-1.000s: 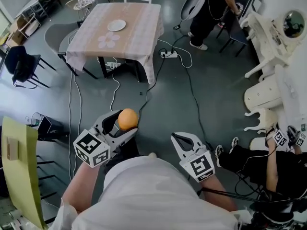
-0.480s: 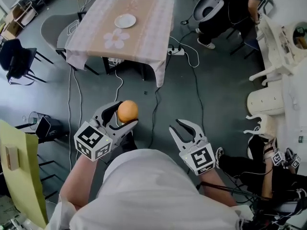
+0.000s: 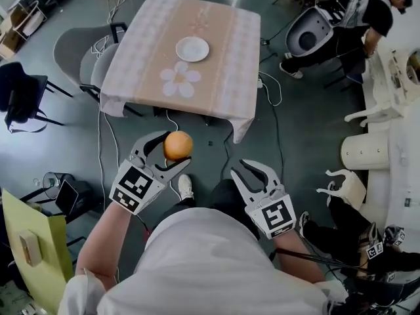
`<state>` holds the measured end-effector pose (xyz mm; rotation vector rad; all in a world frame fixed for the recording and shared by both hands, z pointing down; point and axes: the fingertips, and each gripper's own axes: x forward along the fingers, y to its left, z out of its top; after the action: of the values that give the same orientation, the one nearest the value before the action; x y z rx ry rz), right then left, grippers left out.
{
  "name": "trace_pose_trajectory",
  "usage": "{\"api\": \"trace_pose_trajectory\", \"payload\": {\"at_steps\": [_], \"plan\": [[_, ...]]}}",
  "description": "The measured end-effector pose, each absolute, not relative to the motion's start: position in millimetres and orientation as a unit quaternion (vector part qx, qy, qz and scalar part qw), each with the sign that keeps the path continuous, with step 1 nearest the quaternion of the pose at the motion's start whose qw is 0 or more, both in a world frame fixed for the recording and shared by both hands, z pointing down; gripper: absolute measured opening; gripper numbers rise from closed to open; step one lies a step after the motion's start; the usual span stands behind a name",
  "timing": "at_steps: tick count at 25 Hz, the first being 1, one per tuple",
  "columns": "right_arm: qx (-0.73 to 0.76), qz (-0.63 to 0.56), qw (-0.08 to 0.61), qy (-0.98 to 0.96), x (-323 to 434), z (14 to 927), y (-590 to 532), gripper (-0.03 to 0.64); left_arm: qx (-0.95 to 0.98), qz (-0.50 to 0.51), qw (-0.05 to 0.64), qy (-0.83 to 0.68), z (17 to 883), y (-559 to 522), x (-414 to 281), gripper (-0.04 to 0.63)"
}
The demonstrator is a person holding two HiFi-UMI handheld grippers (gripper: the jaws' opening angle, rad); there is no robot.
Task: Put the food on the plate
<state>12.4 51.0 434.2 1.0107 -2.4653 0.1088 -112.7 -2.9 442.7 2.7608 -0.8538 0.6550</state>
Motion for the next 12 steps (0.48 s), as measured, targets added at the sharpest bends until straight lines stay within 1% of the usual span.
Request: {"api": "trace_pose_trajectory", "payload": {"at_steps": [6,12], "plan": [[0.361,0.057,0.250,-0.897,2.6,443.5,3.7,0.108,0.918,0.257,0.051,-0.297,451.5,-86.9,-126.9,0.347],[0.342,0.056,0.240,-0.907,1.0,449.7,-63.5,0.108,0.905,0.300,0.040,-0.299,476.0,-178.8,-119.4,0.347]]}}
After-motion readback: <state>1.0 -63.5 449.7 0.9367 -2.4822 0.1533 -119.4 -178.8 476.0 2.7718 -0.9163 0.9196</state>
